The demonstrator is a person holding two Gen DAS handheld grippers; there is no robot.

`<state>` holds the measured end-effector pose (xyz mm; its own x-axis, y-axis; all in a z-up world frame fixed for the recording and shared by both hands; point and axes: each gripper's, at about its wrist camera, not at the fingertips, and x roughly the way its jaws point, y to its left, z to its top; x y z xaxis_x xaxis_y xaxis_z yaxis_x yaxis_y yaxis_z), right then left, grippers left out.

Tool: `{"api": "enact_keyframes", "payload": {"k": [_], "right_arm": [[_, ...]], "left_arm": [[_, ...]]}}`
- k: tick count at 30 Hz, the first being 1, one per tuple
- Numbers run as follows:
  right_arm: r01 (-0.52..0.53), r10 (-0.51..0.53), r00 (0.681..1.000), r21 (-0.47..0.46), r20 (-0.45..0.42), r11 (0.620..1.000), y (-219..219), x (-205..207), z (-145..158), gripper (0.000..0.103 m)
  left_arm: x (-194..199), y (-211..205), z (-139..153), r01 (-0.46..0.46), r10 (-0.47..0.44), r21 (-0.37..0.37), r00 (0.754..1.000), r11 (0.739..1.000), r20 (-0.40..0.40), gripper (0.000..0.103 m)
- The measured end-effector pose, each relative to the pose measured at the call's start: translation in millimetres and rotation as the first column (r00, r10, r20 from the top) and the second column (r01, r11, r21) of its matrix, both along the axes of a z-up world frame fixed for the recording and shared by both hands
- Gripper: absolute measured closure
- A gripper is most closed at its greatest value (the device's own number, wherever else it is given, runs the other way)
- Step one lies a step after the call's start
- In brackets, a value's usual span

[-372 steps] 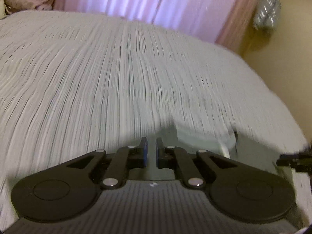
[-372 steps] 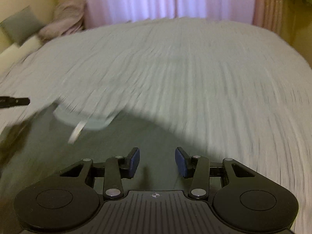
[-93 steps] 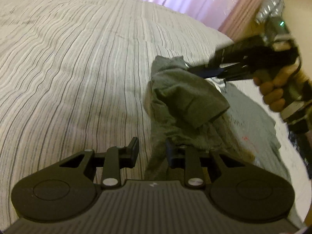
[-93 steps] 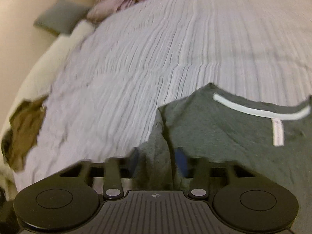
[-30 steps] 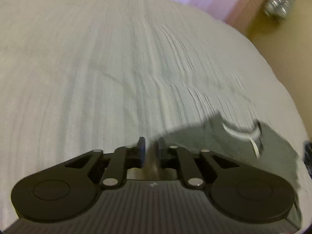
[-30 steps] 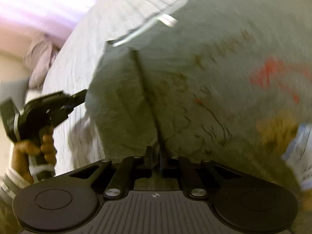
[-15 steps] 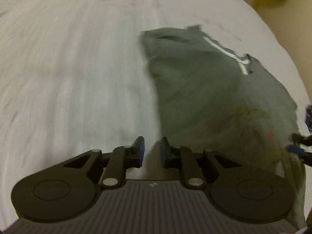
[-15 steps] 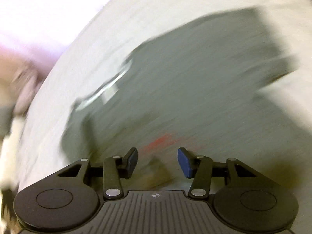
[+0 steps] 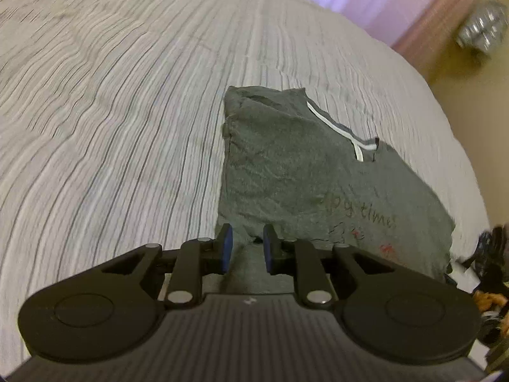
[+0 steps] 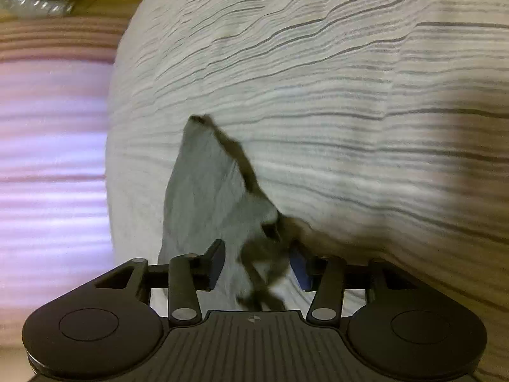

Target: Fold clothes

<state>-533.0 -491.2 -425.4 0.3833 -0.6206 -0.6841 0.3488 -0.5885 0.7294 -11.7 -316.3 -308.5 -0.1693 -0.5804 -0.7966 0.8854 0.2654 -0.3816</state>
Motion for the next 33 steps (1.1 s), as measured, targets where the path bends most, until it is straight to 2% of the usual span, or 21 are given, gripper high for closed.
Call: {"api": "enact_keyframes", "payload": {"k": [1, 2, 3, 4, 5, 6, 7, 8, 9, 10, 11, 19, 20, 21, 22, 23, 25, 29, 31, 33], "right_arm": [[-0.036, 0.039, 0.995, 0.028, -0.091, 0.999, -11, 2, 7, 0.095], [-0.113, 0.114, 0.967, 0.017, -0.229, 0.993, -21, 14, 22, 0.095], [-0.198, 0.187, 0.91, 0.01, -0.37, 0.98, -31, 28, 38, 0.095], [-0.281, 0.25, 0.828, 0.015, -0.502, 0.96, -41, 42, 55, 0.095], [-0.396, 0.315, 0.688, 0.026, -0.653, 0.918, -46, 66, 74, 0.095], [-0.522, 0.36, 0.514, 0.048, -0.779, 0.851, -43, 99, 85, 0.095], [-0.634, 0.369, 0.317, 0.095, -0.874, 0.767, -39, 133, 95, 0.095], [-0.722, 0.343, 0.107, 0.164, -0.933, 0.672, -35, 167, 105, 0.095], [-0.783, 0.319, -0.044, 0.232, -0.947, 0.578, -24, 193, 103, 0.095], [-0.823, 0.283, -0.184, 0.304, -0.942, 0.48, -11, 218, 99, 0.095], [-0.828, 0.285, -0.221, 0.334, -0.933, 0.45, -6, 221, 94, 0.095], [-0.815, 0.356, -0.392, 0.5, -0.848, 0.294, 21, 215, 50, 0.093], [-0.81, 0.362, -0.413, 0.519, -0.836, 0.274, 24, 214, 45, 0.08], [-0.816, 0.355, -0.414, 0.515, -0.838, 0.262, 29, 209, 47, 0.055], [-0.825, 0.346, -0.413, 0.507, -0.843, 0.251, 35, 202, 52, 0.043], [-0.833, 0.337, -0.41, 0.499, -0.847, 0.24, 41, 196, 56, 0.039], [-0.848, 0.319, -0.406, 0.483, -0.857, 0.217, 52, 183, 64, 0.04], [-0.879, 0.433, -0.303, 0.425, -0.849, 0.218, 44, 168, 69, 0.048], [-0.891, 0.49, -0.248, 0.395, -0.836, 0.222, 40, 161, 71, 0.058], [-0.903, 0.544, -0.193, 0.365, -0.817, 0.228, 35, 154, 73, 0.06]], "left_arm": [[1, 3, 1, -0.017, 0.017, -0.002, 1.0, 1.0, -0.008, 0.088], [1, 7, 2, -0.026, 0.026, -0.003, 1.0, 1.0, -0.008, 0.088], [2, 11, 3, -0.035, 0.035, -0.004, 0.999, 0.999, -0.007, 0.088], [2, 14, 4, -0.043, 0.043, -0.001, 0.999, 0.999, -0.005, 0.088], [2, 17, 4, -0.051, 0.051, 0.002, 0.999, 0.999, -0.002, 0.088], [2, 20, 4, -0.059, 0.059, 0.006, 0.998, 0.998, 0.0, 0.088], [2, 23, 3, -0.069, 0.069, 0.01, 0.998, 0.998, -0.004, 0.088], [1, 25, 2, -0.079, 0.079, 0.014, 0.997, 0.997, -0.01, 0.088], [1, 28, 1, -0.089, 0.09, 0.018, 0.996, 0.996, -0.015, 0.088], [0, 30, -1, -0.099, 0.1, 0.023, 0.995, 0.995, -0.021, 0.088], [0, 32, -1, -0.104, 0.105, 0.022, 0.994, 0.994, -0.028, 0.088], [-2, 44, -9, -0.115, 0.118, 0.047, 0.992, 0.992, -0.048, 0.088], [-3, 45, -11, -0.115, 0.118, 0.053, 0.992, 0.992, -0.053, 0.088], [-6, 44, -12, -0.11, 0.113, 0.056, 0.992, 0.992, -0.057, 0.088], [-9, 43, -13, -0.104, 0.107, 0.059, 0.992, 0.993, -0.06, 0.088], [-12, 42, -14, -0.098, 0.102, 0.061, 0.993, 0.993, -0.064, 0.088], [-19, 37, -14, -0.082, 0.086, 0.056, 0.994, 0.995, -0.069, 0.088], [-32, 25, -13, -0.049, 0.051, 0.042, 0.997, 0.998, -0.06, 0.088], [-35, 19, -14, -0.043, 0.046, 0.049, 0.998, 0.998, -0.047, 0.088], [-35, 17, -11, -0.038, 0.04, 0.046, 0.999, 0.998, -0.037, 0.088]]}}
